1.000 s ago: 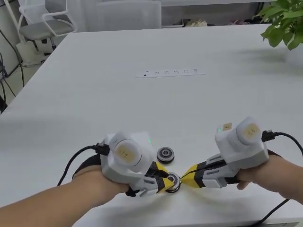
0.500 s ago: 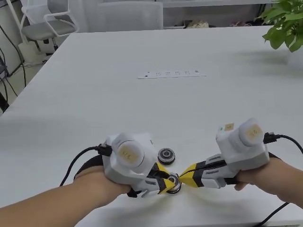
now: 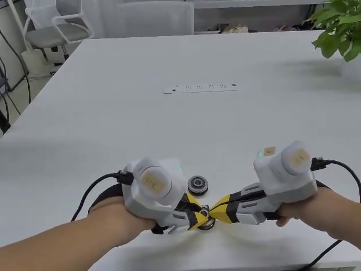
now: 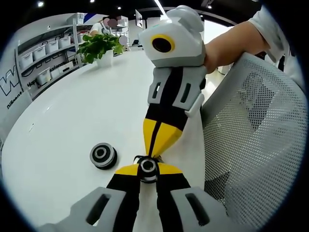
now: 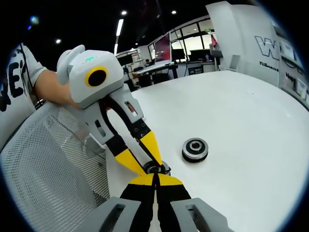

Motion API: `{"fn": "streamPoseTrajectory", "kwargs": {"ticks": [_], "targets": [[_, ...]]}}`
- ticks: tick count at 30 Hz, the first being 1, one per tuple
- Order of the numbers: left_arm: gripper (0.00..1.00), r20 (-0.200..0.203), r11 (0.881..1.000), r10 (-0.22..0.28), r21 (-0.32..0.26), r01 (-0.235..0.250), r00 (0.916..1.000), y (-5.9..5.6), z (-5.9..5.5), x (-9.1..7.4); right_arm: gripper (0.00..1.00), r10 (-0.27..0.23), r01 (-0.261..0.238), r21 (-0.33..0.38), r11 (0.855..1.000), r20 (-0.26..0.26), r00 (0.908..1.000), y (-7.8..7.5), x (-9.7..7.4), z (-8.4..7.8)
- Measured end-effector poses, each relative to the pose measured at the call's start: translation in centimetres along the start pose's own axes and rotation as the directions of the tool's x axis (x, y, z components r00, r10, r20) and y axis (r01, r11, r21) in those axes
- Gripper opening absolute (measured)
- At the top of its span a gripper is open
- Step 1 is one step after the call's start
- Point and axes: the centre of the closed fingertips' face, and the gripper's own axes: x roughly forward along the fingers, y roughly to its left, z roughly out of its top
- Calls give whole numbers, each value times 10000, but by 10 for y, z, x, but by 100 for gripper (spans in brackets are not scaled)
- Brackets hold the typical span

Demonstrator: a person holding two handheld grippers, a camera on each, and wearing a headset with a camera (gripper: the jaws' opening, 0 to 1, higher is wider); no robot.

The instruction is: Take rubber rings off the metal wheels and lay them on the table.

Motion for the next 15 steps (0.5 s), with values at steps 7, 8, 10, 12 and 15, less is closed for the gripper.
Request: {"fn": "streamPoseTrajectory", "kwargs": {"ticks": [7,8,10,12,15], "targets": [[7,2,10000,10,17,-10,10000,0,0,0,0,9,-9,15,10000,51,10000,0,0,1],[7,2,10000,8,10,-8,10000,0,0,0,0,19,-19,16,10000,54,10000,1,0,1],[7,3,10000,7,13,-7,10000,0,0,0,0,22,-22,-11,10000,43,10000,1,0,1],[7,6,10000,8,11,-8,10000,0,0,0,0,28,-28,-47,10000,51,10000,1,0,1],[7,11,10000,5,4,-5,10000,0,0,0,0,49,-49,-131,9999,64,10000,1,0,1]]}}
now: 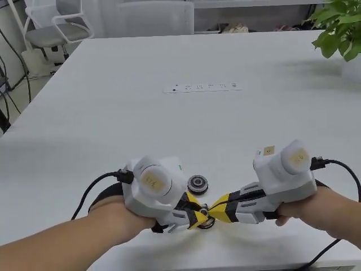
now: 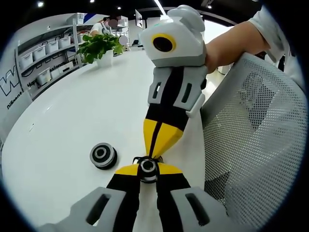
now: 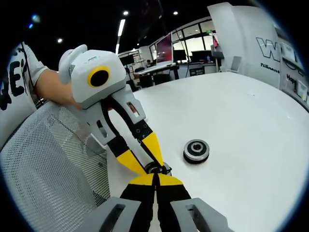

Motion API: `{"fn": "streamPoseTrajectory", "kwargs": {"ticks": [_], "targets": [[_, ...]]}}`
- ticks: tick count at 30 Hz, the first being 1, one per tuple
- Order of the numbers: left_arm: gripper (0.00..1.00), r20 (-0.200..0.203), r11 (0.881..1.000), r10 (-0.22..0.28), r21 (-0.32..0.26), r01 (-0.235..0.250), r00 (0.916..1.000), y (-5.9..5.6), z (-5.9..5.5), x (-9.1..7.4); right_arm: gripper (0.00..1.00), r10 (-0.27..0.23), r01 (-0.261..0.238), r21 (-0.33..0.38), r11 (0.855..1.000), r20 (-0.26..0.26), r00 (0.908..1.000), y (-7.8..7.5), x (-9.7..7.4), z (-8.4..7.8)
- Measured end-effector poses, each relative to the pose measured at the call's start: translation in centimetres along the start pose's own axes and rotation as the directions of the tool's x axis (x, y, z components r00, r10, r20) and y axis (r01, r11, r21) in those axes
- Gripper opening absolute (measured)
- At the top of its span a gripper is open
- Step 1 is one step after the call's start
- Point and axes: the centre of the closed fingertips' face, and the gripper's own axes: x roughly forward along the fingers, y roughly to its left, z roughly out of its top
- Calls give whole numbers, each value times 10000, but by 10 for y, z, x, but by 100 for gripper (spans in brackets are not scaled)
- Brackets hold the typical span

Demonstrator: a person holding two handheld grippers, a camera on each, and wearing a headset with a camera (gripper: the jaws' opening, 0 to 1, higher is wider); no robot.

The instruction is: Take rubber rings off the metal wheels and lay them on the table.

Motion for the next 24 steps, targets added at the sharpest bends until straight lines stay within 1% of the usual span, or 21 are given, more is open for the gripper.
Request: {"fn": "streamPoseTrajectory", "kwargs": {"ticks": [2,4,5,6,7,8,9,10,11,14,16,20,24], "targets": [[7,4,10000,2,-10,-2,10000,0,0,0,0,47,-46,-72,10000,70,10000,1,0,1],[7,4,10000,3,-10,-3,10000,0,0,0,0,215,-208,-224,9995,288,9994,5,0,7],[7,10,10000,1,-15,-1,10000,0,0,0,0,593,-576,-302,9979,577,9966,12,1,13],[7,17,10000,3,-18,-3,10000,0,0,0,0,472,-452,-330,9984,633,9969,12,1,17],[7,22,10000,4,-26,-4,10000,0,0,0,0,448,-417,-569,9975,535,9976,12,2,17],[7,28,10000,4,-27,-4,10000,0,0,0,0,408,-376,-931,9949,322,9986,11,2,14],[7,31,10000,4,-37,-3,10000,0,0,0,0,433,-379,-1350,9901,374,9984,11,3,14],[7,34,10000,3,-42,-2,10000,0,0,0,0,433,-385,-1249,9914,361,9984,12,4,12],[7,42,10000,5,-49,-5,10000,0,0,0,0,397,-345,-1309,9908,372,9985,11,3,12],[7,94,9999,7,-107,-6,10000,0,0,0,0,362,-310,-1726,9845,272,9990,9,1,7],[7,115,10000,17,-61,-16,9999,0,0,0,0,319,-282,-1792,9834,178,9993,7,0,4],[7,196,9999,-30,-153,33,9998,0,0,0,0,260,-227,-1860,9823,151,9995,5,-1,3],[7,229,10000,-69,2,69,9997,0,1,0,0,217,-195,-1933,9809,92,9997,3,-2,2]]}}
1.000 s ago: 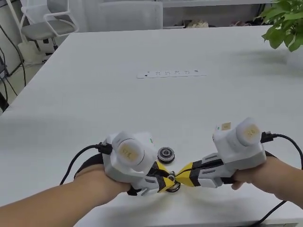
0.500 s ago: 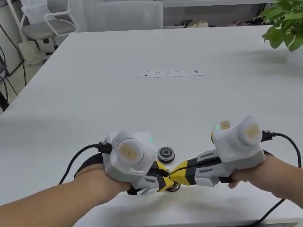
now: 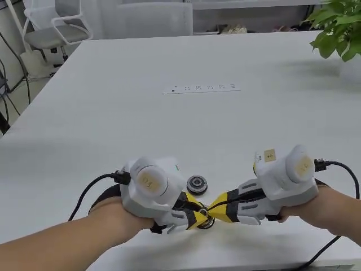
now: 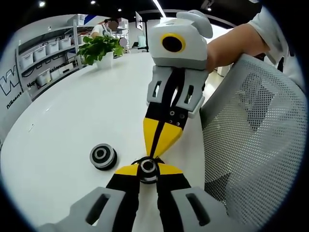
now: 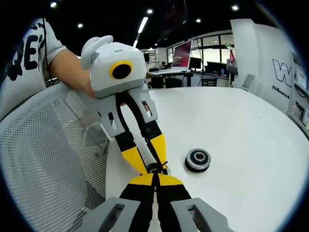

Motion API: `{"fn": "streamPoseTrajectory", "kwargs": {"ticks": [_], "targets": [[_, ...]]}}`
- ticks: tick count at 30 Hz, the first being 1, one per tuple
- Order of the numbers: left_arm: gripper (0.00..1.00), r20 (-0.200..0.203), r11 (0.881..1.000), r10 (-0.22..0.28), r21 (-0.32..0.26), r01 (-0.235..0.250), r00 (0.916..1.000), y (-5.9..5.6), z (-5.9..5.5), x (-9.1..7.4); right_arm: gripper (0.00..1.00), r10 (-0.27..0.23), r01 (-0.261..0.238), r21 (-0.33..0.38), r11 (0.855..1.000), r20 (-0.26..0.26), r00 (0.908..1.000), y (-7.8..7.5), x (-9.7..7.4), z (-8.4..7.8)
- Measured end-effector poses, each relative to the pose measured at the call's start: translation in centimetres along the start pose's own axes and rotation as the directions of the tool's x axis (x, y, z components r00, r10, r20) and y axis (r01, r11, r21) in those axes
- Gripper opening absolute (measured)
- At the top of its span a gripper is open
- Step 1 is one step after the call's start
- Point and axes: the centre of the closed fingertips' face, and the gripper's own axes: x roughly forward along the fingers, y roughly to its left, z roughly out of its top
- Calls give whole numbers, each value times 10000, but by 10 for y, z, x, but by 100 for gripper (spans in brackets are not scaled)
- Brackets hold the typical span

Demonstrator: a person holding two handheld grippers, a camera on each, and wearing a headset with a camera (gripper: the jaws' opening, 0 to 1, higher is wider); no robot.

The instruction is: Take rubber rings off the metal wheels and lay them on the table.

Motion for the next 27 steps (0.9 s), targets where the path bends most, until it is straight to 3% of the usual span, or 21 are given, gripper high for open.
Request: {"fn": "streamPoseTrajectory", "kwargs": {"ticks": [4,10,18,27], "targets": [[8,-49,9999,-91,66,91,9999,-1,0,-1,0,26,-27,-79,10000,-41,10000,1,0,0],[17,-231,9976,-420,533,432,9989,-9,3,-6,0,53,-53,-117,9999,26,10000,1,-1,2],[21,181,9973,-621,395,613,9979,-13,15,-23,0,76,-72,-152,9999,238,9997,2,-4,9],[30,460,9968,-717,379,700,9964,-18,17,-45,0,95,-85,-224,9997,437,9990,5,-7,18]]}}
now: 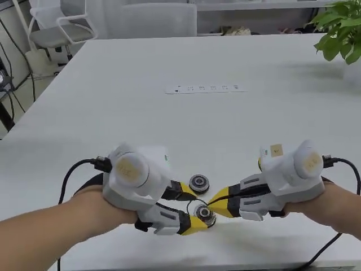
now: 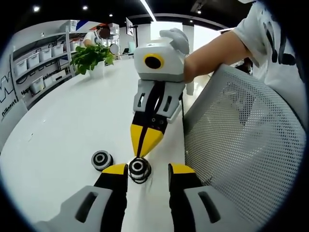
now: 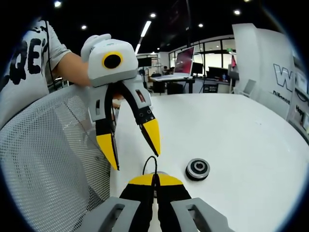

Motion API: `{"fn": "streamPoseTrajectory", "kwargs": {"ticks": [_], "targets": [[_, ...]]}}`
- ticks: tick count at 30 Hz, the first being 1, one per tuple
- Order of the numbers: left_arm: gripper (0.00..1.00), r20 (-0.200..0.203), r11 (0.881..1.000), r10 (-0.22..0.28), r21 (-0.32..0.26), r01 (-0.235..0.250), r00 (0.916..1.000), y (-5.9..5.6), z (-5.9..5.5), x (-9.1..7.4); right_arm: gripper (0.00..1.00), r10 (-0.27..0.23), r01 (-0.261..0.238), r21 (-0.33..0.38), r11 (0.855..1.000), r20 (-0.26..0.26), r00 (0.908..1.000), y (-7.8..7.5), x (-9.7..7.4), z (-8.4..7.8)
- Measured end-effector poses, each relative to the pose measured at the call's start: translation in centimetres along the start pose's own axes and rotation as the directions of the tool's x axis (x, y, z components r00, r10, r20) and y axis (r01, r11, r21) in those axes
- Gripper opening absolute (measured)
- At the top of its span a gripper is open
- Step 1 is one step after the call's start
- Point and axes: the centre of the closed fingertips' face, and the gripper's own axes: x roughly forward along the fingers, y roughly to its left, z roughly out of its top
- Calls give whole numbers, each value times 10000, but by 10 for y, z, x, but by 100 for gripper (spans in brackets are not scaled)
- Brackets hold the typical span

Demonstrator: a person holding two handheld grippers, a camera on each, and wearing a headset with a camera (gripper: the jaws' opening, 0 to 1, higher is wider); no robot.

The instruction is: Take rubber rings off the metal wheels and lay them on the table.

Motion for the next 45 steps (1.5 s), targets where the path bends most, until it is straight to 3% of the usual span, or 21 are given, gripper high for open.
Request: {"fn": "streamPoseTrajectory", "kwargs": {"ticks": [12,23,45], "targets": [[44,413,9987,330,-398,-314,9986,5,-1,-31,0,142,-137,-261,9996,181,9997,6,0,15],[59,484,9932,744,-935,-696,9961,13,-18,-58,0,444,-437,-534,9976,110,9990,10,10,28],[64,325,9734,1776,-1530,-1707,9836,26,-42,-102,0,950,-984,-921,9909,-411,9946,9,55,35]]}}
